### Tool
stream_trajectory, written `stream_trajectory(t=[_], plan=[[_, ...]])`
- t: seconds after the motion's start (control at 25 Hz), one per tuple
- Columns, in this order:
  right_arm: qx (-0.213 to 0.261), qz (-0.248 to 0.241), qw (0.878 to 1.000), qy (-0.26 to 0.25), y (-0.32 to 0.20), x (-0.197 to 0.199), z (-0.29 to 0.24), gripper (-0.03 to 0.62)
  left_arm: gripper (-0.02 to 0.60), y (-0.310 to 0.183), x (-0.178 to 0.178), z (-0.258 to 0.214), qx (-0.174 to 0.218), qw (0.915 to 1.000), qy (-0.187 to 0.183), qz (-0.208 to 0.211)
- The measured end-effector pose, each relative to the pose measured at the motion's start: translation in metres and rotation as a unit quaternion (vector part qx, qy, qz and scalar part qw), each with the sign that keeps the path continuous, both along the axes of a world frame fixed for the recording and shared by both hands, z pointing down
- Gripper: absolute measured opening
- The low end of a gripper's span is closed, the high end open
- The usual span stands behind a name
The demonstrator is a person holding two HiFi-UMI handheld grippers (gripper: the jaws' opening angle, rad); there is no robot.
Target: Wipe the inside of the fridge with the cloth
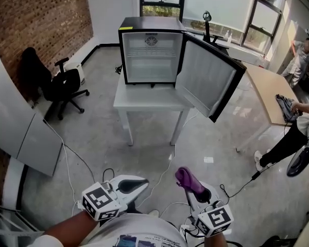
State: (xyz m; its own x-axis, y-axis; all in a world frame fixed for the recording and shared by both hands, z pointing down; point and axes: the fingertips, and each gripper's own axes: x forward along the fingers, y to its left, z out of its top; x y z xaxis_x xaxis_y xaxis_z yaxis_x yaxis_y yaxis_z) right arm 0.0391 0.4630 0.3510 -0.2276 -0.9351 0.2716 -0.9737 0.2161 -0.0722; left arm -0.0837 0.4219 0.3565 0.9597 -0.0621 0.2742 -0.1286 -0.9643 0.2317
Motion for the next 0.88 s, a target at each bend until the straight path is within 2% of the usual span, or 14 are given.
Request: stream_trajectory(t=[0.28, 0.48, 0.76, 0.88], plan=[[-0.006, -0.023, 1.000, -0.007, -0.028, 0.000, 0.007, 0.054, 0.005, -0.016, -0.001, 0.003, -0.010, 0.9996, -0.013, -0.022], [-0.016, -0.022, 0.999, -0.019, -0.064, 0.000, 0.015, 0.054, 0.005, -0.056, 0.002, 0.008, -0.020, 0.9994, -0.010, -0.028], [-0.016, 0.036, 0.999, -0.002, -0.127, 0.019, 0.003, 0.054, 0.005, -0.133, 0.030, -0.009, -0.009, 0.9996, 0.022, 0.015], [-0.022, 0.059, 0.998, -0.002, -0.161, 0.020, -0.005, 0.054, 0.005, -0.172, 0.028, -0.019, -0.014, 0.9989, 0.038, 0.021]])
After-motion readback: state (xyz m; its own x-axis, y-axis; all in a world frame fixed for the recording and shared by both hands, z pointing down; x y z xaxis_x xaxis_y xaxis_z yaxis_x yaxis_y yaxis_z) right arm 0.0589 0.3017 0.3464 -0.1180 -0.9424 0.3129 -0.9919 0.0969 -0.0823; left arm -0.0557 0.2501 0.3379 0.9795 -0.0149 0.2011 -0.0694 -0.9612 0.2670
